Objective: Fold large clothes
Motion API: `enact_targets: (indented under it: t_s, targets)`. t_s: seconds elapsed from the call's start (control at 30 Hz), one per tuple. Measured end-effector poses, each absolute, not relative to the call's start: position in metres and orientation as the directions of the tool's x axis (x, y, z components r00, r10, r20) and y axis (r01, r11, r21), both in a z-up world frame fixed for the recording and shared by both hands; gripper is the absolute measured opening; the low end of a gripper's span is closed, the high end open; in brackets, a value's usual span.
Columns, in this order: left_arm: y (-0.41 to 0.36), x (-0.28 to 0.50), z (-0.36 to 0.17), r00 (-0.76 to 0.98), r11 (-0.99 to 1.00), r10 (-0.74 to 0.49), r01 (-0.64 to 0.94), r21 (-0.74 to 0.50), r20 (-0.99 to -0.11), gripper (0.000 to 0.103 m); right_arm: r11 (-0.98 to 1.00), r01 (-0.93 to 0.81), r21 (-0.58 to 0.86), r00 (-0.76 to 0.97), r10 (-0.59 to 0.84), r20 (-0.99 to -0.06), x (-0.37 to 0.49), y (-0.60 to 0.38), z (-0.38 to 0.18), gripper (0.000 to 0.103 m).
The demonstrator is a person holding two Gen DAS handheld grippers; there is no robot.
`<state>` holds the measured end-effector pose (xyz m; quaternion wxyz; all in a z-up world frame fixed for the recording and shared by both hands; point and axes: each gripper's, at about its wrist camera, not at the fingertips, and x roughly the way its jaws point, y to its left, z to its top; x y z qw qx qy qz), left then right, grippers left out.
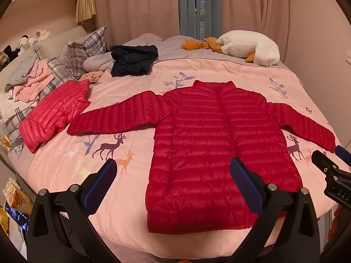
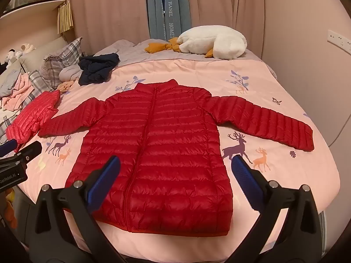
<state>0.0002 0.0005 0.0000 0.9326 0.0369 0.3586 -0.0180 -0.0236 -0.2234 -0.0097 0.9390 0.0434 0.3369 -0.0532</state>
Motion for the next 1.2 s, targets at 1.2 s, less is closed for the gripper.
enact_targets:
  t_s: [1.2]
  targets:
    - [-0.0011,0.0025,-0.0046,0.742,0.997,-0.01,0.061,0.052,-0.67,0.102,0.991,0.126,0.055,0.77,-0.063,-0.635,-0.0221,-0.2228,-0.0105,0.101]
